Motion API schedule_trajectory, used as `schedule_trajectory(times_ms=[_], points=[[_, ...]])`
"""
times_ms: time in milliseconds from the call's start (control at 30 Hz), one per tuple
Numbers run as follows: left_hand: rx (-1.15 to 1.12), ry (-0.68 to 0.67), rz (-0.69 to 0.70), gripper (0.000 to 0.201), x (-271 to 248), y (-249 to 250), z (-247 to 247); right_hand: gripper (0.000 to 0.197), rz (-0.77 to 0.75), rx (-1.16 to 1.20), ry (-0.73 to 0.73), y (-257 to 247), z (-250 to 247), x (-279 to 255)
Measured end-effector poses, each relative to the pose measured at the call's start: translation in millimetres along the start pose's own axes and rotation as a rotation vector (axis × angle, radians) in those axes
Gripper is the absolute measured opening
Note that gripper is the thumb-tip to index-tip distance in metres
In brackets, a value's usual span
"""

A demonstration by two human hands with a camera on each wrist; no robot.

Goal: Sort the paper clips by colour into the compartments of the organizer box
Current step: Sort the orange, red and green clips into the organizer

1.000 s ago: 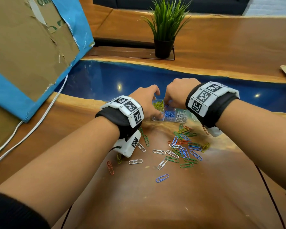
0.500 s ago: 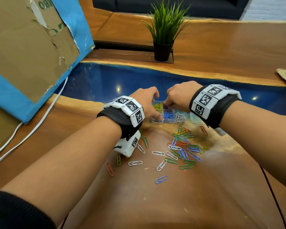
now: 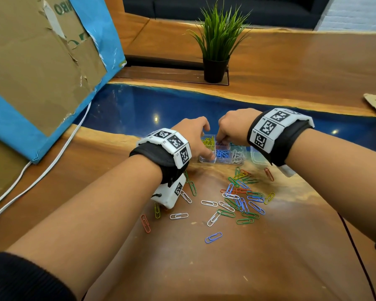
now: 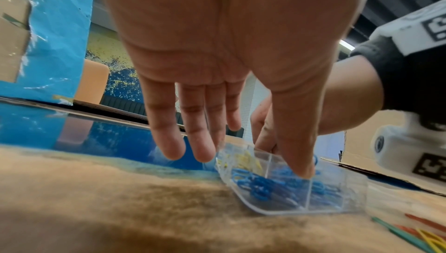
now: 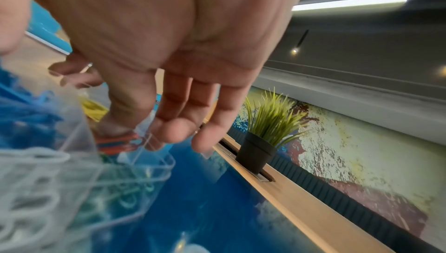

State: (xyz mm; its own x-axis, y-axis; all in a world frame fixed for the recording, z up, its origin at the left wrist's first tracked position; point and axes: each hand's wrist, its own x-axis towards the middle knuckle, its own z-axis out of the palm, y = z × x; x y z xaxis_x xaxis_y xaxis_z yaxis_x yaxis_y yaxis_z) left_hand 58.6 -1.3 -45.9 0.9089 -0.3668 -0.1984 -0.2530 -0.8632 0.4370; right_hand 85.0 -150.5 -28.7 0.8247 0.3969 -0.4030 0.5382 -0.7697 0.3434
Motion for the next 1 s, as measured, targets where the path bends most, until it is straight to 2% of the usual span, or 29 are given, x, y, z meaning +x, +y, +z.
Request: schedule_trajectory(times_ms=[267,533,733,867,1000], points=[[-0.002,0.006,-0.006,0.072,0.0,-1.8,1.5,0.023,0.001,-0.001,0.009,-3.2,-7.9,-4.2],[0.006,0.000,-0.018,0.073,1.5,-0.4,1.1,0.015,0.055,0.346,0.140,12.9,-10.0,-19.2],[-0.003,0.007,-0.018,0.072,0.0,-0.5,1.1,0.019,0.045,0.461,0.202,11.1,-6.9,-22.8],[-0.003,0.007,-0.012,0.074,-0.3,-0.5,1.1,0.021,0.073,0.534,0.303,10.8,-7.3,-25.1],[0.002,0.002,-0.012,0.076,-0.2,0.2,1.2,0.021,0.084,0.571,0.291,7.6,-5.8,-26.2]])
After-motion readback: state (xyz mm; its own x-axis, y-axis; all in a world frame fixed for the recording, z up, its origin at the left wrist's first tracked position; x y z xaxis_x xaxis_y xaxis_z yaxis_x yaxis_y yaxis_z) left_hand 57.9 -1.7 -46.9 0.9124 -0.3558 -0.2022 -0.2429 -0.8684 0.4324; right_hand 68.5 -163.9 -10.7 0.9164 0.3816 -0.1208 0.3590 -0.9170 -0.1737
